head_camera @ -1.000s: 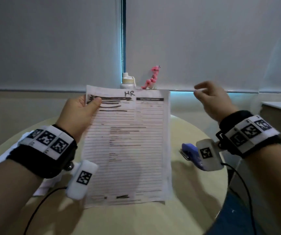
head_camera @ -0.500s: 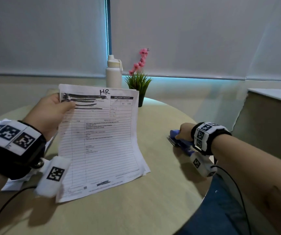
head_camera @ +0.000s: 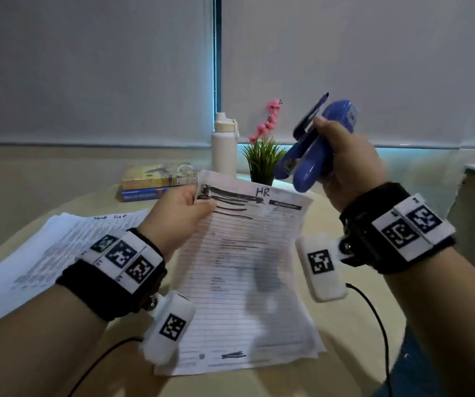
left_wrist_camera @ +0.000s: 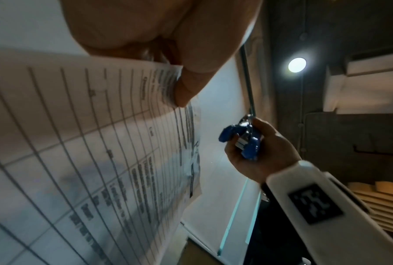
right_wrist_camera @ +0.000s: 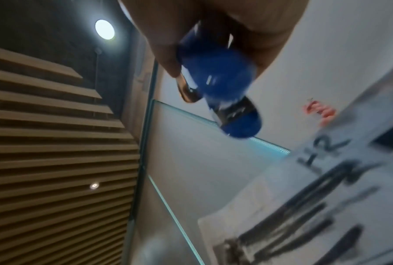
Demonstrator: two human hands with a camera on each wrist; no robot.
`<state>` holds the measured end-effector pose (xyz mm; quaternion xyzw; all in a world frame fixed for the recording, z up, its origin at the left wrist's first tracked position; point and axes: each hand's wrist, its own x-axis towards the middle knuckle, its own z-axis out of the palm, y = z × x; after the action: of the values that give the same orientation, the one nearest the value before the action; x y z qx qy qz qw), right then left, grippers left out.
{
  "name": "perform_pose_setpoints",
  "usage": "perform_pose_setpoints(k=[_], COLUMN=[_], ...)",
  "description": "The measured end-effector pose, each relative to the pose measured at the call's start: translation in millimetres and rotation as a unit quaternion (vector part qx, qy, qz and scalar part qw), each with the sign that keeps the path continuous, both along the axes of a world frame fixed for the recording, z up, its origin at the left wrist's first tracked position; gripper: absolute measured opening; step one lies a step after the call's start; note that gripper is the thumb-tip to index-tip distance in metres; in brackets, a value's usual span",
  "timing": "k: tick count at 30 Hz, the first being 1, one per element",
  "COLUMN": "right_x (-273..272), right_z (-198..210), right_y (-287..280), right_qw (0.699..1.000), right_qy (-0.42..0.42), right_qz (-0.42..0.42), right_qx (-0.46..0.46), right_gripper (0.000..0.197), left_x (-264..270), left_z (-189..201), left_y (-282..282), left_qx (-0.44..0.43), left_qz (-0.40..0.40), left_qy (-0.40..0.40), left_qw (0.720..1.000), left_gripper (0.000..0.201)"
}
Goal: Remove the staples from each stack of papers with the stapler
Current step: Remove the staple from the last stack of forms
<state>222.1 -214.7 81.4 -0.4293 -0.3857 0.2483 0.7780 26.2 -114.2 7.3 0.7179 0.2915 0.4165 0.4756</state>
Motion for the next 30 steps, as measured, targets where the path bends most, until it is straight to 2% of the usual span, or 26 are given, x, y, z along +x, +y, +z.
perform_pose_setpoints(k=[4, 10, 15, 20, 25, 28, 30], right_x=[-28, -50, -66, -72, -74, -78, -80], right_z=[7, 4, 1, -5, -8, -9, -10], right_y=[15, 32, 38, 37, 40, 42, 42], right_qw=[0.996, 0.996, 0.995, 0.992, 0.987, 0.986, 0.984], right_qy=[0.026, 0.014, -0.030, -0.077, -0.072, -0.069, -0.071], right_qz=[-0.061, -0.049, -0.051, -0.072, -0.101, -0.108, -0.105], right_qx=[0.058, 0.073, 0.075, 0.063, 0.103, 0.110, 0.127], right_gripper=[0.015, 0.025, 0.017, 0.020, 0.015, 0.026, 0.024], left_x=[5, 8, 11, 13, 13, 13, 13], left_z=[8, 12, 11, 9, 9, 9, 8], left_y=[-20, -32, -32, -32, -35, -35, -35], left_qx=[0.017, 0.031, 0.027, 0.009, -0.011, -0.025, -0.030], left_qz=[-0.034, -0.057, -0.066, -0.073, -0.084, -0.079, -0.078], left_qy=[0.017, 0.019, 0.002, -0.016, -0.028, -0.039, -0.035], left_qw=[0.999, 0.998, 0.997, 0.997, 0.996, 0.996, 0.996], left_gripper=[0.017, 0.018, 0.013, 0.014, 0.013, 0.013, 0.016])
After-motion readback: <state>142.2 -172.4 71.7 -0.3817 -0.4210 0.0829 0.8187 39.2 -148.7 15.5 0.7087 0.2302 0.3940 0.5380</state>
